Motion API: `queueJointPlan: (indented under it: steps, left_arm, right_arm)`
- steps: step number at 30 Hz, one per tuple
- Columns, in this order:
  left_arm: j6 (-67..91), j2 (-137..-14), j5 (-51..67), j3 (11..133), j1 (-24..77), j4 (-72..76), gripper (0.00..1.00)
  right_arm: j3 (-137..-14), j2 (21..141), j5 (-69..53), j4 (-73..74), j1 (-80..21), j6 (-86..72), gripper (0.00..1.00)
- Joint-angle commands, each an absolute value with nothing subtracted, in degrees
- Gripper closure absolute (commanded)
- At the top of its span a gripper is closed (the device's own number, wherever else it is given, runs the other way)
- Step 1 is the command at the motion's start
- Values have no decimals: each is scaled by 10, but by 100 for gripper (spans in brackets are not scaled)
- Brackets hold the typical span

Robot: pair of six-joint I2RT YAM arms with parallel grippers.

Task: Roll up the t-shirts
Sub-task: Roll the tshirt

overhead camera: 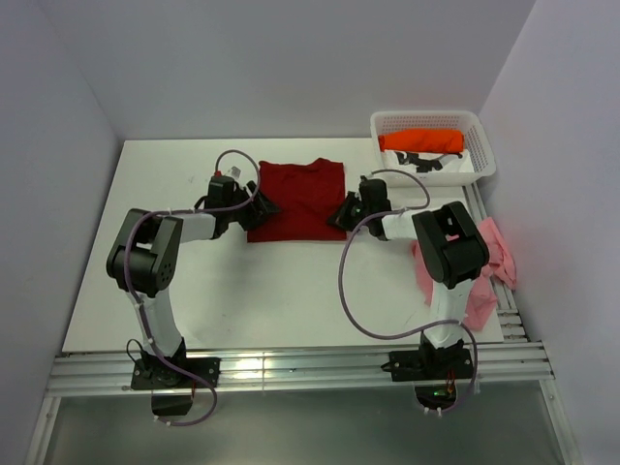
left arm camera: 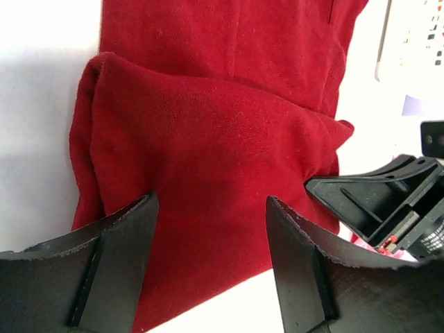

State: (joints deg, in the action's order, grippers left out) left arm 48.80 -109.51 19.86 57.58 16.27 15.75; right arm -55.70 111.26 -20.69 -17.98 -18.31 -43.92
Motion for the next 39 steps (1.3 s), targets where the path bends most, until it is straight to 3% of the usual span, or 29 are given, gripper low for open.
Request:
queueJointPlan:
  steps: [1, 8, 11, 15, 23, 24, 31, 39]
  left_arm:
    - [475, -1116, 171, 560, 157, 172, 31]
    - [453, -1064, 149, 559, 157, 149, 28]
    - [439, -1006, 131, 555, 161, 129, 21]
    - [427, -935, 104, 535, 174, 120, 16]
    - [403, -808, 27, 371, 185, 226, 11]
    - [395, -802, 23, 341, 185, 237, 11]
    - [394, -820, 18, 254, 185, 356, 10]
    - [366, -877, 7, 256, 185, 410, 10]
  right_arm:
    - [-536, 1068, -139, -185, -167, -429, 95]
    - [-529, 992, -82, -139, -166, -389, 91]
    - [-503, 945, -76, -154, -168, -371, 83]
    - [-437, 878, -34, -183, -188, -348, 64]
    - [-337, 813, 124, -257, -286, -307, 53]
    - [-319, 817, 132, -268, -295, -308, 48]
    - [-274, 852, 153, -347, -324, -300, 45]
    - [-294, 902, 159, -374, -329, -265, 45]
